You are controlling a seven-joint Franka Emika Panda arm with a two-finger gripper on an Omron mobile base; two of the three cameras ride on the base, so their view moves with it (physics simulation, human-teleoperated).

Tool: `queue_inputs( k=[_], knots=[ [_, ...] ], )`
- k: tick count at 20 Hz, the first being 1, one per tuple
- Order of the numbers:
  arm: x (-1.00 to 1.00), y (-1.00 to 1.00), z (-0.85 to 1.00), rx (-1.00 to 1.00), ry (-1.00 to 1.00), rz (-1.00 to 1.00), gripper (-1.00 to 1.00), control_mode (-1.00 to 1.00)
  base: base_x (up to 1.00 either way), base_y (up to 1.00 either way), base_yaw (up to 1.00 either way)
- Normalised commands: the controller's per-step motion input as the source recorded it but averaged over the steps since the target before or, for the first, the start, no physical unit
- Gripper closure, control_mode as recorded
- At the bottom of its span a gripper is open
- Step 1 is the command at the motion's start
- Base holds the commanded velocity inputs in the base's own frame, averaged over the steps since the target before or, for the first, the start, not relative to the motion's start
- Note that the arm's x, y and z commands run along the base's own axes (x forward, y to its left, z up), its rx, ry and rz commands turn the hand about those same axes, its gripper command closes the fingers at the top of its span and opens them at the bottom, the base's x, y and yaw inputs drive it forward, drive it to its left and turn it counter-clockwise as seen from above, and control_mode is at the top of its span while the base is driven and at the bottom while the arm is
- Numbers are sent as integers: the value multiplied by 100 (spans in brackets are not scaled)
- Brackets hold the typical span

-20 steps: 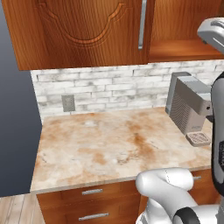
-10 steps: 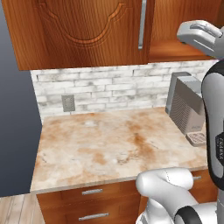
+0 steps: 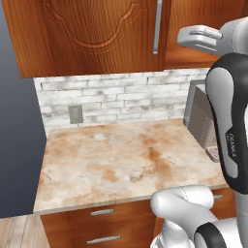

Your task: Open the cabinet and move the ladle to the pot. Then close the cabinet.

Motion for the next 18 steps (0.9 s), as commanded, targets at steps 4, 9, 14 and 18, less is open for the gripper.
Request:
queue_inputs(
  k=[4, 9, 14, 18],
  knots=[
    [37, 1, 0, -13, 0, 0, -100, -100, 0, 0, 0],
    [36, 3, 0, -12, 0, 0, -100, -100, 0, 0, 0],
    [48, 2, 0, -2, 0, -1, -100, -100, 0, 0, 0],
    [39, 0, 0, 0, 0, -2, -100, -100, 0, 0, 0]
  ],
)
